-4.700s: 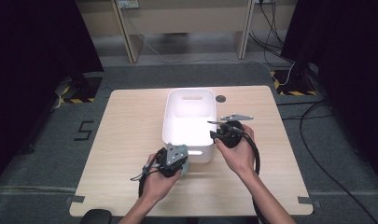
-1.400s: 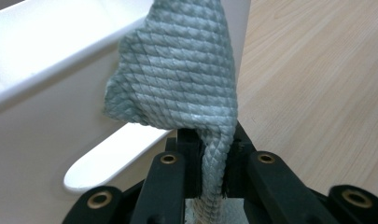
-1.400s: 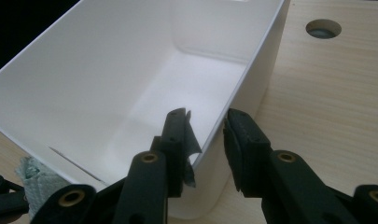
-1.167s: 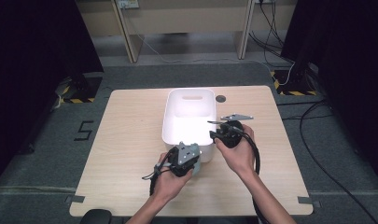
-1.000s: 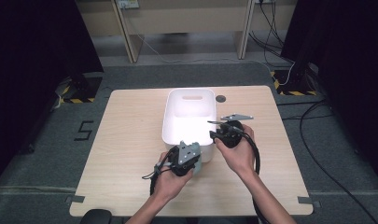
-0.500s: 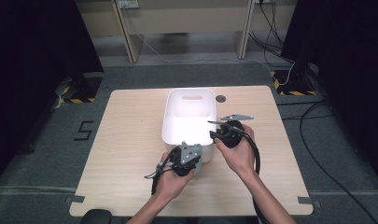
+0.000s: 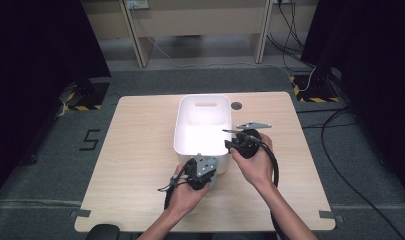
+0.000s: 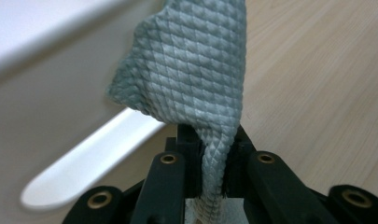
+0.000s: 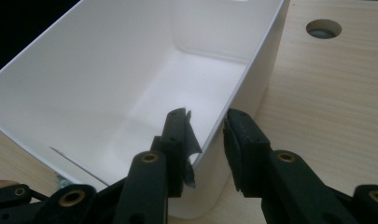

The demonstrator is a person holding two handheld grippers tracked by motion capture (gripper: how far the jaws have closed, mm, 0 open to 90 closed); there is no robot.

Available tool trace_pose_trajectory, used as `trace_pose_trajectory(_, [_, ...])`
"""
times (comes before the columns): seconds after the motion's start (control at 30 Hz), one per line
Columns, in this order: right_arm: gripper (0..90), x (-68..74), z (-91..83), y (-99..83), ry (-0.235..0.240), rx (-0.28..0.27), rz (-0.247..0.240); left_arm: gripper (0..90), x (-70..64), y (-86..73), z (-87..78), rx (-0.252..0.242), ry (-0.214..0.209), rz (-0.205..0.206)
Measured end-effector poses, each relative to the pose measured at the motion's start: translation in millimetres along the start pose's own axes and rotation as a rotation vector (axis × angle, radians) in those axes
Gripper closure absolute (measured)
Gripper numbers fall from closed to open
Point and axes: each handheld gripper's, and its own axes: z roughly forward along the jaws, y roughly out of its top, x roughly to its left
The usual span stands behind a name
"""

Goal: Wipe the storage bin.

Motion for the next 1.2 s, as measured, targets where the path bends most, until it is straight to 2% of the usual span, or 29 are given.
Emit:
trace_pose_trajectory(0.1, [69.9, -0.1, -0.1, -0.2, 0.002, 0.0, 0.002, 80.8, -0.8, -3.6, 4.6, 0.003, 0.003, -0.011])
trace_pose_trajectory(0.2, [69.9, -0.1, -0.1, 0.0, 0.001, 0.001, 0.0, 80.8, -1.7, -5.4, 6.8, 0.016, 0.009, 0.006])
trace_pose_trajectory(0.67, [69.9, 0.2, 0.1, -0.1, 0.002, -0.001, 0.002, 80.8, -2.9, -11.6, 16.3, 0.022, 0.008, 0.003])
trace_pose_trajectory(0.93, [69.9, 0.5, 0.2, 0.0, 0.002, -0.001, 0.0, 80.8, -3.5, -10.1, 16.6, 0.029, 0.001, 0.01])
trace_pose_trajectory(1.2, [69.8, 0.5, 0.3, 0.0, 0.003, -0.001, 0.0, 80.7, -10.9, -3.4, 23.2, 0.022, -0.009, 0.025])
